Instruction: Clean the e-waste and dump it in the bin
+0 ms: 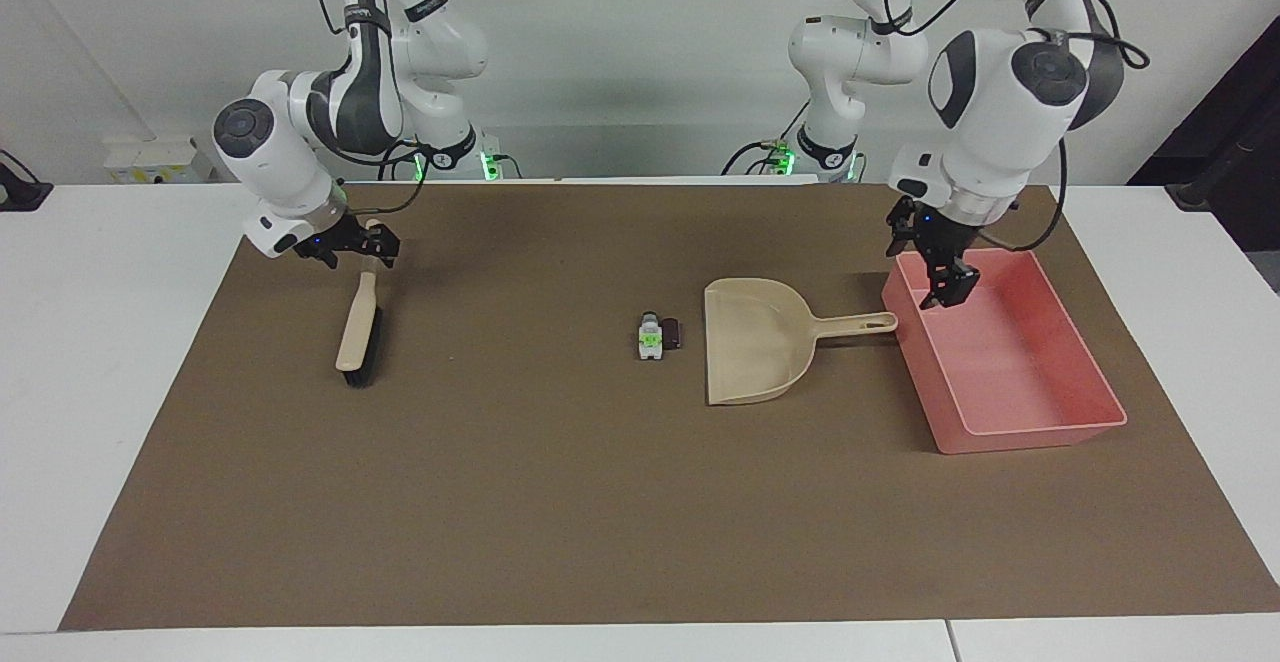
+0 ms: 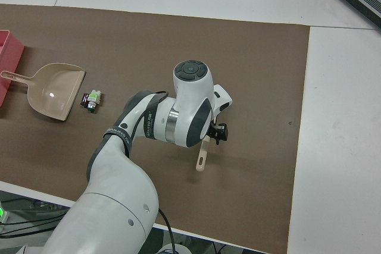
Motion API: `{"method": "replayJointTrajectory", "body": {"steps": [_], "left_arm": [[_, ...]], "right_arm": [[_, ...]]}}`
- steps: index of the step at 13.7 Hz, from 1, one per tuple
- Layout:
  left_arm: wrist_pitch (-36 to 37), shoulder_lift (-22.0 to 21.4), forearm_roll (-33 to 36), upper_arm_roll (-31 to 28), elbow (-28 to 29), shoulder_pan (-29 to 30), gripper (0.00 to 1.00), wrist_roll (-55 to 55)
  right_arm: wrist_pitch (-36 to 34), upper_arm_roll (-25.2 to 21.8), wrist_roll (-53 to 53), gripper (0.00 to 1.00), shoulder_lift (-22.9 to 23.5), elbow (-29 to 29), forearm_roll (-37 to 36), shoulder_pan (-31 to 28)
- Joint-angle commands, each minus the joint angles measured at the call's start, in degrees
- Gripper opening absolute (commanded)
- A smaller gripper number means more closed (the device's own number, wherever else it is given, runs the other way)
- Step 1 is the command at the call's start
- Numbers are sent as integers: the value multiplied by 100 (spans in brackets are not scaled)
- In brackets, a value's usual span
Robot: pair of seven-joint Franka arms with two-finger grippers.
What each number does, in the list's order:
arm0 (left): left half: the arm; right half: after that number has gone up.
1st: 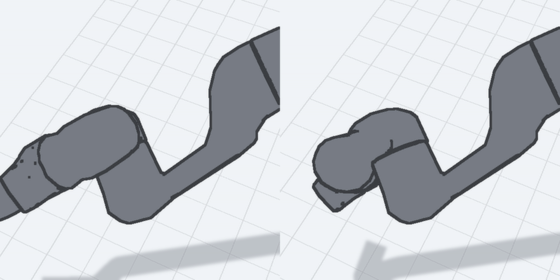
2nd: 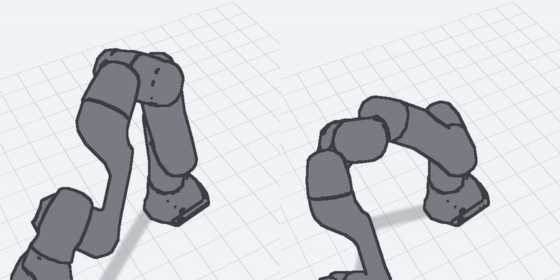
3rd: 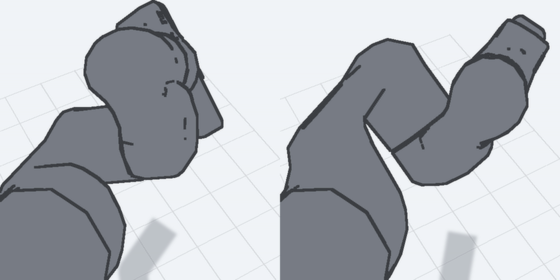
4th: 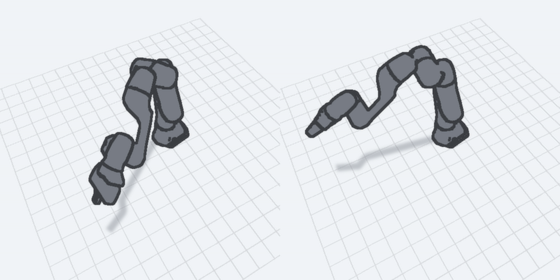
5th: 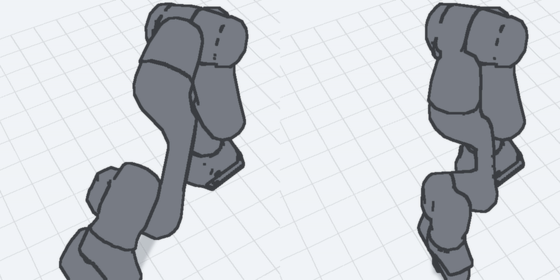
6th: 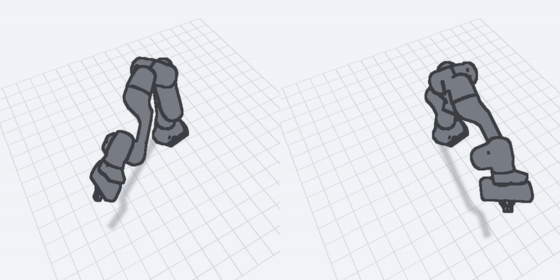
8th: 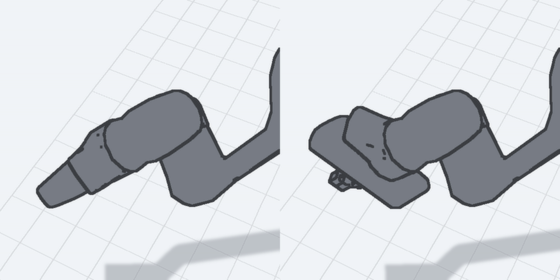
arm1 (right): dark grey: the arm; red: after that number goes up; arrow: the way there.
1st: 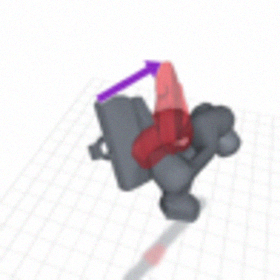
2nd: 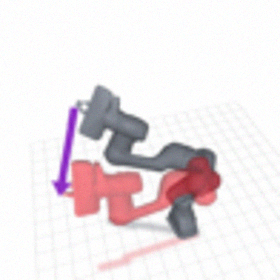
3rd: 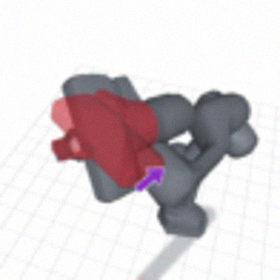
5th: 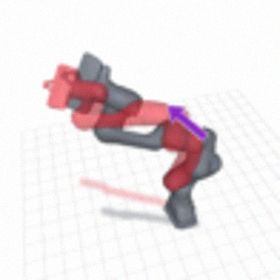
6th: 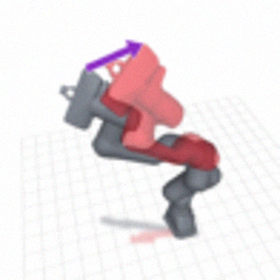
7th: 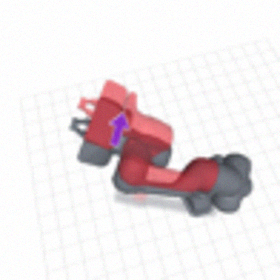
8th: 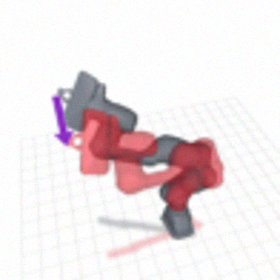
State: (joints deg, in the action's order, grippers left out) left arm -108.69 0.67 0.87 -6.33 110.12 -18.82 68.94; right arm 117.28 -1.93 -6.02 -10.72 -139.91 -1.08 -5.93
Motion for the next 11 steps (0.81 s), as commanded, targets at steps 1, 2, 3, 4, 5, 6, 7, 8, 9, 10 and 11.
{"method": "replayJointTrajectory", "body": {"steps": [1,2,3,4,5,6,7,8,9,10,11], "left_arm": [[-870,108,299,-62,639,-324,98,58],[-1135,222,378,-62,781,-394,98,41],[-1337,327,388,-62,878,-429,98,23],[-1426,398,388,-70,949,-473,97,-12],[-1497,381,397,-70,1089,-491,97,-38],[-1524,346,406,-70,1169,-491,97,-47],[-1541,294,406,-70,1317,-535,97,-126],[-1663,241,414,-70,1458,-631,97,-248],[-1908,214,414,-70,1599,-641,97,-276],[-2128,162,414,-70,1765,-641,98,-276],[-2244,126,414,-70,1880,-641,98,-276]], "right_arm": [[234,43,-162,95,-114,-256,117,-92],[234,43,-232,91,-114,-274,117,-93],[243,43,-259,89,-123,-352,117,-110],[243,43,-259,88,-149,-397,117,-110],[234,43,-268,84,-167,-441,117,-110],[243,43,-329,82,-193,-493,117,-110],[243,43,-425,80,-202,-529,117,-119],[243,43,-513,76,-202,-520,117,-128],[261,35,-592,70,-202,-520,117,-154],[278,43,-602,65,-202,-520,117,-215],[357,35,-602,65,-202,-529,117,-216]]}}
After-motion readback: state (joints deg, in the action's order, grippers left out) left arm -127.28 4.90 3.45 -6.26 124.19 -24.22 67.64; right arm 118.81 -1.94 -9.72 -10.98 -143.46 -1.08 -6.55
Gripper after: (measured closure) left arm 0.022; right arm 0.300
